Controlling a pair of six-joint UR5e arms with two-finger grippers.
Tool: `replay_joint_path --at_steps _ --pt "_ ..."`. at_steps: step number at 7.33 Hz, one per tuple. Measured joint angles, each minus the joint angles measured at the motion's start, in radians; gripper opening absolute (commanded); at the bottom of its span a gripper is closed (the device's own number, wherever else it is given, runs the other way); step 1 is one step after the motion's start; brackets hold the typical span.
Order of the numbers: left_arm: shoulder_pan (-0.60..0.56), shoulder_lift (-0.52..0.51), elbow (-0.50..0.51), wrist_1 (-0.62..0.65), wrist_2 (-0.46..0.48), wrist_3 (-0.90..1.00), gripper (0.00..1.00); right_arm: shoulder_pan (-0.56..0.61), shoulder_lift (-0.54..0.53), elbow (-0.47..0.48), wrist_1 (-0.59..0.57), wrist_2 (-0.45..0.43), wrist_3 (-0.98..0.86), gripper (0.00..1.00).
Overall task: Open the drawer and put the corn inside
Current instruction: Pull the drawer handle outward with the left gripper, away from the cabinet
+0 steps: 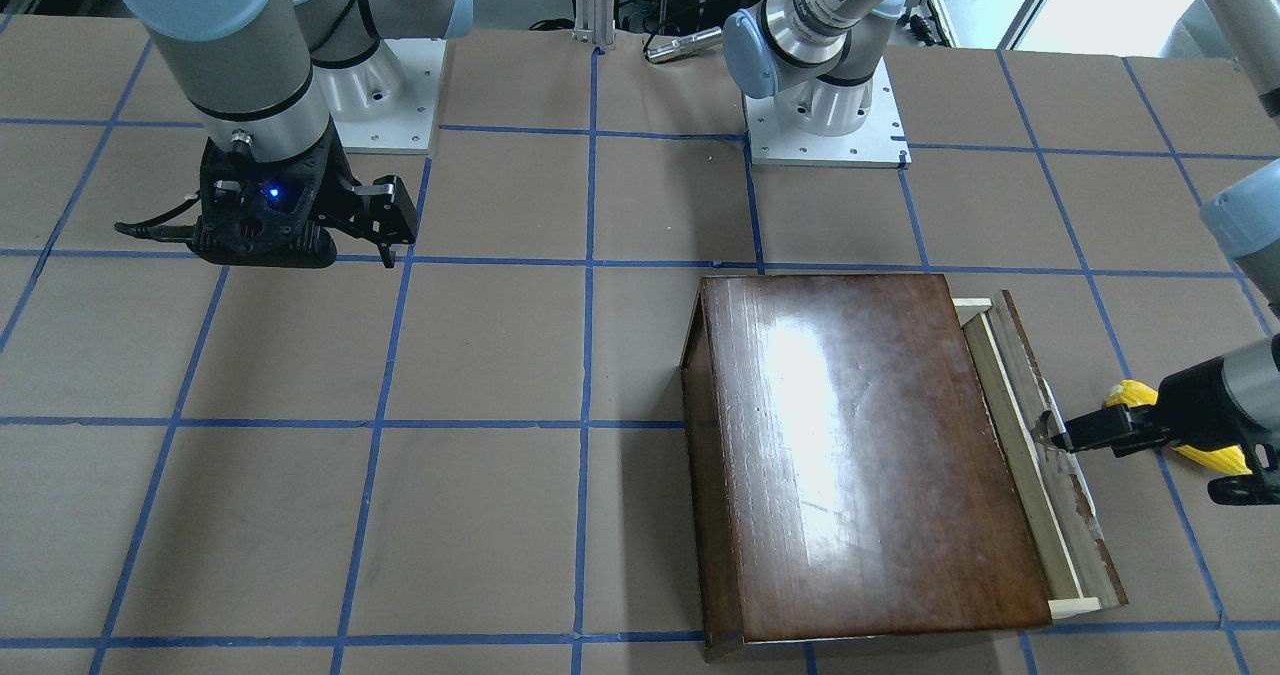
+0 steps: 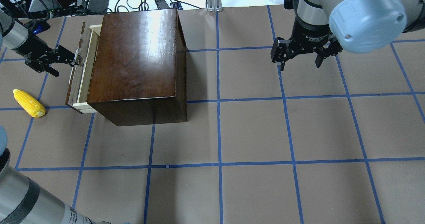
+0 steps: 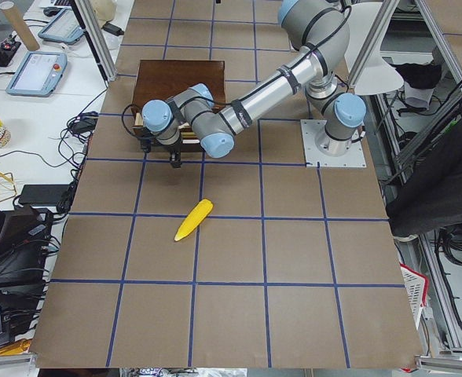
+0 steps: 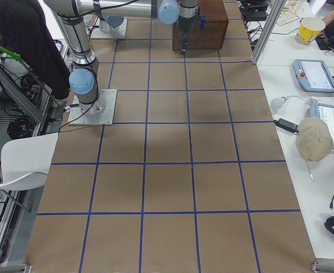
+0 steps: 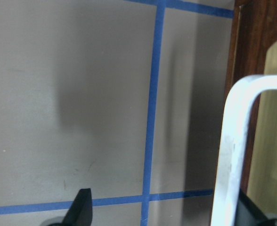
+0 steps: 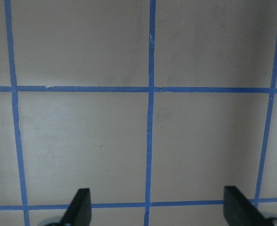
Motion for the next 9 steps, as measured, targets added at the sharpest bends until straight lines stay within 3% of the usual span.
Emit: replay_joint_path --at_steps 9 --pt "0.039 0.008 0.0 0.0 0.01 0.006 1.0 0.0 -0.001 0.0 0.0 0.0 0.0 1.0"
